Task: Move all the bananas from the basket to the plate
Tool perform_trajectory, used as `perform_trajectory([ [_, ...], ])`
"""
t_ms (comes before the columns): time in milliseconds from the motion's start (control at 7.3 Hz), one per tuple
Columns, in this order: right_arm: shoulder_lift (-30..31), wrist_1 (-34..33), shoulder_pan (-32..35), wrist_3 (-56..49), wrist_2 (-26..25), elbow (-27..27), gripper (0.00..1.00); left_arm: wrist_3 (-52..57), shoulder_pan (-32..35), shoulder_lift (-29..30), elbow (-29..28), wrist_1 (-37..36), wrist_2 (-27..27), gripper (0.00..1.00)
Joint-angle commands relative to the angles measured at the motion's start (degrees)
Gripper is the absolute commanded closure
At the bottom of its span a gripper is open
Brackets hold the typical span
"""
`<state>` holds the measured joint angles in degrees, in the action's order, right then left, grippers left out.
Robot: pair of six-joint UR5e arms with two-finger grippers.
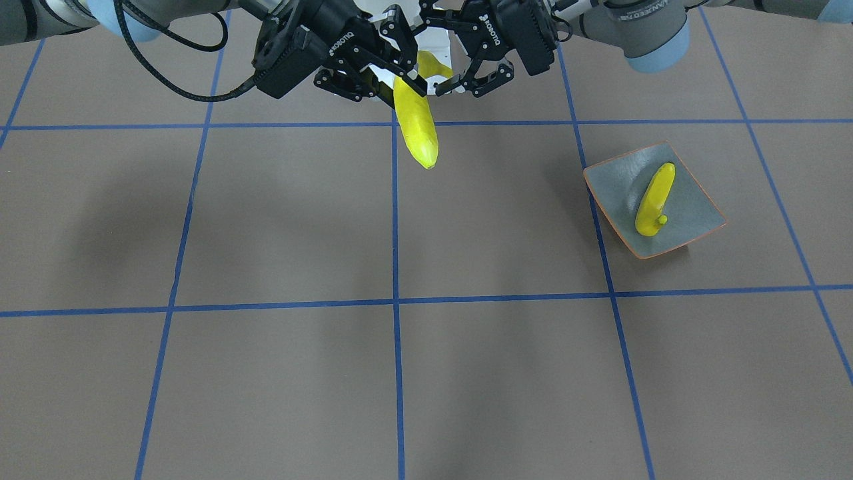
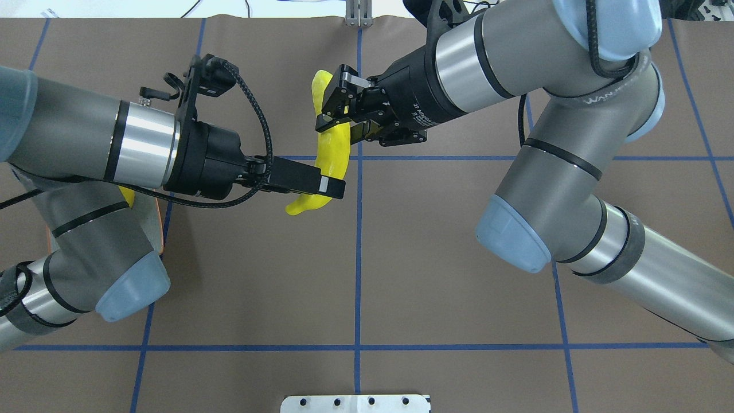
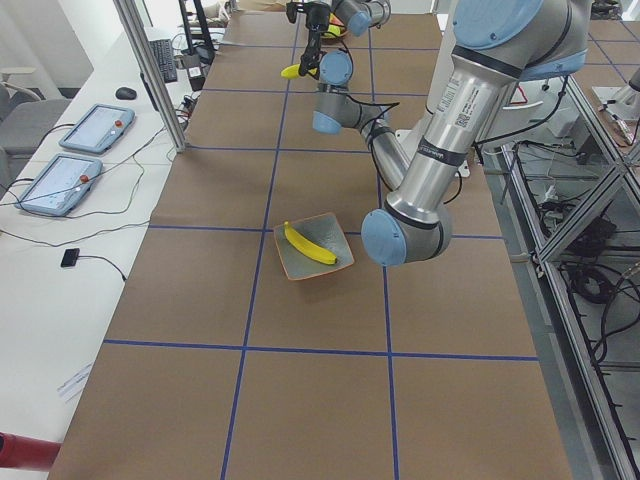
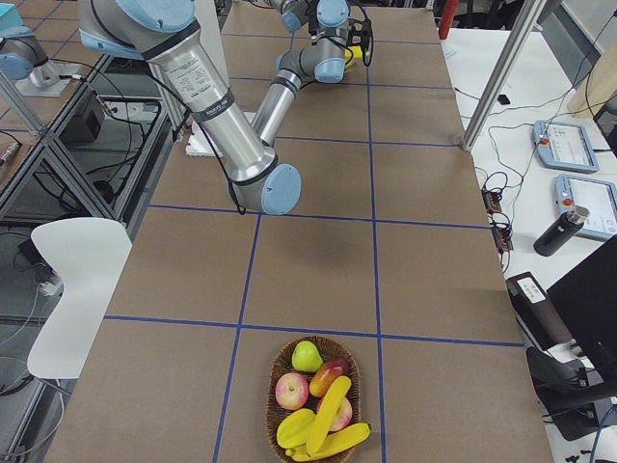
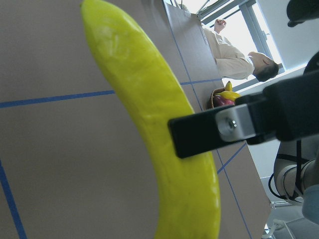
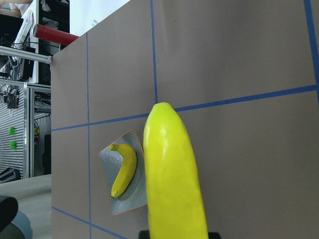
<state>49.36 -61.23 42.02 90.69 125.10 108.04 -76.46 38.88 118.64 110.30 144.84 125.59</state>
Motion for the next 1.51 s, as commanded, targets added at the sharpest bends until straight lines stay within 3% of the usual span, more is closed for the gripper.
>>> perform_trajectory([
  [0,0.03,0.06,-0.27,-0.51,-0.12,0.06,0.96,0.00,-0.39,0.19,0.17,0.01,0.00,1.00],
  [274,-0.06,0.06,-0.27,-0.52,-2.75,1.02,0.01,0.00,-0.39,0.10,0.17,-0.08,0.00,1.00],
  [685,1.34,-0.12,2.70,-1.13,-3.02,2.35,0.00,0.00,-0.21,-2.17,0.18,-0.34,0.09,1.00],
  [959,5.29,-0.29,6.91,-2.18,-2.33,2.26,0.00,0.09,0.40,-7.96,0.87,-0.35,0.00,1.00],
  [1370,15.29,-2.74,13.33,-14.69,-1.01,1.82,0.00,0.52,3.56,-19.37,5.35,-0.17,0.35,1.00],
])
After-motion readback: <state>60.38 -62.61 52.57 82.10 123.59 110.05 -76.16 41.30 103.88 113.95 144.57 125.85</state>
